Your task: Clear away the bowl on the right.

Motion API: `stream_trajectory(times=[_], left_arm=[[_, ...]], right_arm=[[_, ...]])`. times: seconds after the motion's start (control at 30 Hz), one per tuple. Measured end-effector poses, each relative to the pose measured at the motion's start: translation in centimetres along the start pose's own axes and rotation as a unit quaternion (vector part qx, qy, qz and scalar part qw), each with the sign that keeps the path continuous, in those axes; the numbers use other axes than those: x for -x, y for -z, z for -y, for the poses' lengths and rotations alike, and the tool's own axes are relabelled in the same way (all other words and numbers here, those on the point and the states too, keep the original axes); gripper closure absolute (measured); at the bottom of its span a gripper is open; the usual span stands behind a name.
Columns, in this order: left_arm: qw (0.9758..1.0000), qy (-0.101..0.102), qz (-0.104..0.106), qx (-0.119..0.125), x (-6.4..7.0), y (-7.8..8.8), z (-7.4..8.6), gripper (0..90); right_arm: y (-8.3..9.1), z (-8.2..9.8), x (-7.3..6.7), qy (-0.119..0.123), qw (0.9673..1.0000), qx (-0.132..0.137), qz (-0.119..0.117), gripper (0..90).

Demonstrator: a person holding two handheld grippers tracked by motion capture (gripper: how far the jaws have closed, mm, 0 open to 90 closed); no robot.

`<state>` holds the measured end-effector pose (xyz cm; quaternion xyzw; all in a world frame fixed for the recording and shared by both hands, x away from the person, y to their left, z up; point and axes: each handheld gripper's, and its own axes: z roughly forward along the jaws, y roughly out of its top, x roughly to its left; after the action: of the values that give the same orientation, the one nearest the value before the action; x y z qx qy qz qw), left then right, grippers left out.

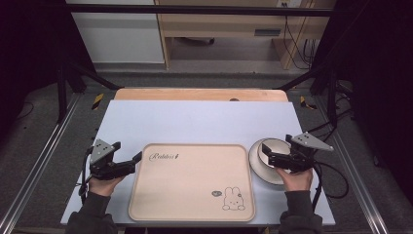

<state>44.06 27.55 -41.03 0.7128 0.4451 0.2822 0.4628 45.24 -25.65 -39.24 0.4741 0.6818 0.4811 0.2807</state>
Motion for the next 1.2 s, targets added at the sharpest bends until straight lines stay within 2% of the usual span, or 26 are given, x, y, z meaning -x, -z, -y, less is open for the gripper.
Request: stream_trajectory(times=[0.13, 0.33, 0.47, 0.6, 0.9, 0.97, 1.2], left_arm=[[1.0000, -0.002, 0.000, -0.002, 0.0, -0.1, 0.1, 13.3], [1.0000, -0.002, 0.001, -0.001, 0.1, -0.1, 0.0, 13.4], [1.0000, -0.004, 0.001, -0.002, 0.1, -0.1, 0.1, 13.5], [1.0000, -0.004, 0.002, -0.003, 0.1, -0.2, 0.1, 13.7], [1.0000, -0.006, 0.003, -0.004, 0.2, -0.2, 0.1, 14.1], [1.0000, -0.006, 0.004, -0.004, 0.2, -0.2, 0.1, 14.1], [0.9999, -0.009, 0.003, -0.005, 0.3, -0.2, 0.1, 14.4]], right_arm=[[-0.1, 0.3, 0.5, -0.012, 0.9999, -0.010, 0.006, 6.1], [-0.3, 0.6, 0.8, -0.010, 0.9995, -0.023, 0.019, 7.5], [-0.3, 0.9, 1.4, -0.019, 0.9989, -0.033, 0.028, 9.8], [-0.5, 1.2, 1.9, -0.016, 0.9974, -0.051, 0.048, 11.7], [-0.9, 1.9, 2.7, -0.030, 0.9944, -0.077, 0.065, 16.9], [-0.9, 2.0, 2.9, -0.027, 0.9943, -0.080, 0.066, 17.5], [-1.3, 2.6, 3.4, -0.042, 0.9907, -0.103, 0.079, 22.7]])
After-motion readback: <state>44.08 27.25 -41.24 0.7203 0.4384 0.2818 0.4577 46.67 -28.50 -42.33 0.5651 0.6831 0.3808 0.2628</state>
